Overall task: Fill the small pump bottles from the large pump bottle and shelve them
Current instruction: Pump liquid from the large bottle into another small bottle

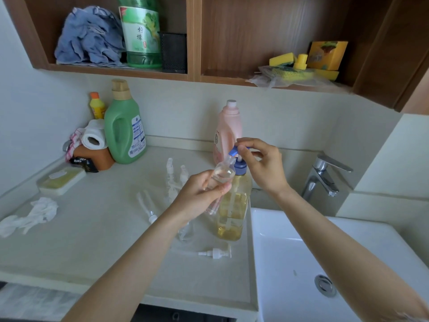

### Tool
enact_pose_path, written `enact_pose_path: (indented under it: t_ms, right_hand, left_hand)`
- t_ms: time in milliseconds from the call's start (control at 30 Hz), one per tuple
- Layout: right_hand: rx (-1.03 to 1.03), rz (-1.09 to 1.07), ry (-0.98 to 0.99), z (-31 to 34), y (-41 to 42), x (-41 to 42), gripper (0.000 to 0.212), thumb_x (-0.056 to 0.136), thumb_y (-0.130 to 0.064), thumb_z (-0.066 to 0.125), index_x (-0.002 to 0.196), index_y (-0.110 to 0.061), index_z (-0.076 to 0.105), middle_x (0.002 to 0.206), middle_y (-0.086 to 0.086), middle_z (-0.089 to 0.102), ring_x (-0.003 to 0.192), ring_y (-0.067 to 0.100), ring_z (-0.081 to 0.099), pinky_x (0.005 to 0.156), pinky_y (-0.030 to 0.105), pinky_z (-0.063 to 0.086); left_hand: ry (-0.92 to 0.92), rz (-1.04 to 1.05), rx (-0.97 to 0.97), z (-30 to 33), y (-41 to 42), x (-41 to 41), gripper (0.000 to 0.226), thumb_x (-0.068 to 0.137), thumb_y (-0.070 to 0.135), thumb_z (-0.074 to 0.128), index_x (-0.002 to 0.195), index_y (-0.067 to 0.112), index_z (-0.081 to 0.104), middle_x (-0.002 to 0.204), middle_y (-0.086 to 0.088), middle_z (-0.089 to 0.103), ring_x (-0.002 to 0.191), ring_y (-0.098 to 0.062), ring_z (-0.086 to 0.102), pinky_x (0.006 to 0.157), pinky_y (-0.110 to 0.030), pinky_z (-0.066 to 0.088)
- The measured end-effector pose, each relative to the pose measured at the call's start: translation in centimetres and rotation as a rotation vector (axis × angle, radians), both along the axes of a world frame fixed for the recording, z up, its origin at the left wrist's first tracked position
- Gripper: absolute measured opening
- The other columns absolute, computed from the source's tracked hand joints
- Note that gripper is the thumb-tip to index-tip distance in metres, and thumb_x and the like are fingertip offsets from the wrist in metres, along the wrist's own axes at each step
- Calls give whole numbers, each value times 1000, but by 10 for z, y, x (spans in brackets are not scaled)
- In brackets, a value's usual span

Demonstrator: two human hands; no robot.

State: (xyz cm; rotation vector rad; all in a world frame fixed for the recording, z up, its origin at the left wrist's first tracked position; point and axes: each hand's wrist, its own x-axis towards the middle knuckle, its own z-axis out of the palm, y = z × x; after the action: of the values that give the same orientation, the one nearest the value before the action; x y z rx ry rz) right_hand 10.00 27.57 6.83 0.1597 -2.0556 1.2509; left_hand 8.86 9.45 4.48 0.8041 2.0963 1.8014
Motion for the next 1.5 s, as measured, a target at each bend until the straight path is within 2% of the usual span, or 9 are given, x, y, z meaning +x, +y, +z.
enact_pose_path:
  t_ms: [200,367,467,567,767,933,1167,1400,1500]
  right_hand:
    - [84,4,154,-10,0,-2,22,94,-18,54,89,-9,74,100,-15,68,105,7,64,96,29,48]
    - [57,3,267,-22,-1,-8,32,96,-19,45,96,-2,72,105,0,68,107,15,64,95,30,48]
    - [56,-31,318,-29,-6,-12,31,93,-17,44,92,-1,70,104,-1,66,103,18,64,92,34,49]
    - [66,-60,330,-35,-8,-15,27,85,-9,44,88,0,69,102,-1,66,100,19,64,89,37,50]
    - [98,-62,314,-32,-8,-12,29,80,-9,42,87,0,69,101,-3,66,98,17,64,87,41,51]
    - [134,-52,334,-18,-4,-8,34,84,-9,39,92,2,70,105,-1,66,103,17,63,90,33,50]
    - [43,-117,365,-38,-19,-13,31,79,-5,41,93,3,67,106,2,64,105,20,61,93,28,46]
    - [132,-130,343,-39,-20,-10,29,75,-4,42,89,1,67,103,-4,63,101,12,59,91,21,43]
    - [159,-122,335,-26,-17,-8,31,78,-7,40,91,0,67,103,-5,63,101,7,57,91,20,43]
  left_hand:
    - [-143,-23,100,3,5,4,37,75,45,60,94,13,63,77,-4,60,66,-21,53,57,-31,45]
    - [-87,-4,158,-2,11,-1,45,85,44,63,100,2,61,76,-31,50,57,-28,45,53,-34,38]
    - [-116,42,151,-6,15,-5,22,88,28,66,94,6,64,68,-16,55,49,-24,45,47,-29,34]
    - [-138,60,134,-9,19,-6,11,79,27,71,80,17,66,67,-19,53,48,-26,42,47,-32,32]
    - [-177,61,111,-7,18,-4,8,72,29,71,74,23,67,67,-19,53,52,-31,42,51,-39,34]
    - [-132,66,106,2,15,-8,9,85,15,70,79,20,65,59,-13,53,48,-22,45,40,-21,32]
    - [-140,69,111,-2,17,-13,20,84,9,69,67,20,66,69,-23,55,49,-25,45,40,-20,34]
    - [-179,26,88,-2,10,-14,6,84,13,69,80,10,66,67,-4,61,45,-17,49,44,-22,38]
    - [-200,-21,65,5,7,-15,20,80,29,71,93,14,67,70,1,65,54,-17,58,52,-23,46]
